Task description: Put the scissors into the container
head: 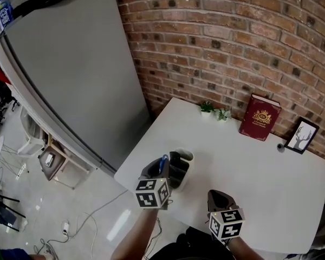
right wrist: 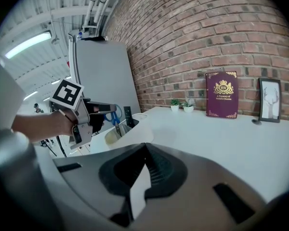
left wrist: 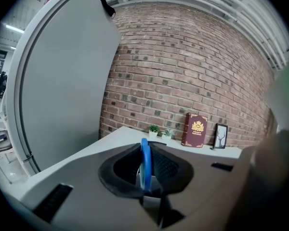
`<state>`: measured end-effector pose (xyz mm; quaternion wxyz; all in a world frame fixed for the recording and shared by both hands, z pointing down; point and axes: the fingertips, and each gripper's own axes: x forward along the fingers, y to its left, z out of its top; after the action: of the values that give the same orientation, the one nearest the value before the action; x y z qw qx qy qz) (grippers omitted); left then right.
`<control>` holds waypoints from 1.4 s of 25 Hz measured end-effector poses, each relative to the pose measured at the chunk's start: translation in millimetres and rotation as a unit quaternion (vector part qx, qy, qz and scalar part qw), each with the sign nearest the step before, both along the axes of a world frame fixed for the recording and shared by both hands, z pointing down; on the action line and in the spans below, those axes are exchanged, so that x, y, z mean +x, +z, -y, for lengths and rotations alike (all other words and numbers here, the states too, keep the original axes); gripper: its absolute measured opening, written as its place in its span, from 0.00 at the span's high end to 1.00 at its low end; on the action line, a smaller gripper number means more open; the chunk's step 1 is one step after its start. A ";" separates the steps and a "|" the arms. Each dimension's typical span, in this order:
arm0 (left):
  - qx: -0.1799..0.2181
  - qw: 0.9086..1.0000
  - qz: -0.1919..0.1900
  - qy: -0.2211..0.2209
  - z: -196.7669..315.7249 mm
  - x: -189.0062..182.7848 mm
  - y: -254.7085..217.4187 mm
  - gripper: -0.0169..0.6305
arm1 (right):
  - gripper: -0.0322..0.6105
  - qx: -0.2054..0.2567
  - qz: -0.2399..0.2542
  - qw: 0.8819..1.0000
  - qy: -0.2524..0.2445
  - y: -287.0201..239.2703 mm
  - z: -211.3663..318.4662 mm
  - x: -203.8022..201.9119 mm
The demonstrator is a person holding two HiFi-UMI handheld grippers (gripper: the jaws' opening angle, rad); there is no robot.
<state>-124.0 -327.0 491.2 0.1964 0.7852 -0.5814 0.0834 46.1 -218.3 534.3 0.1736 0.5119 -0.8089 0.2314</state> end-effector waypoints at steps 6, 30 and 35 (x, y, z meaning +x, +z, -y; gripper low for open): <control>-0.018 1.000 -0.005 0.000 -1.7 -0.9 14.1 0.90 | 0.95 -0.004 -0.001 1.000 0.000 3.1 0.2 -1.2; -0.038 0.999 -0.002 0.006 6.1 -4.2 26.5 0.90 | 0.95 -0.016 -0.003 1.000 0.001 9.0 -0.2 -2.2; -0.044 0.999 -0.010 0.008 2.4 -6.8 30.9 0.90 | 0.95 -0.019 -0.004 1.000 -0.003 9.7 0.0 -4.5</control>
<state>-130.8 -329.3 522.1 0.2362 0.7810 -0.5690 0.1025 41.6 -218.3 544.0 0.1870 0.5068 -0.8054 0.2441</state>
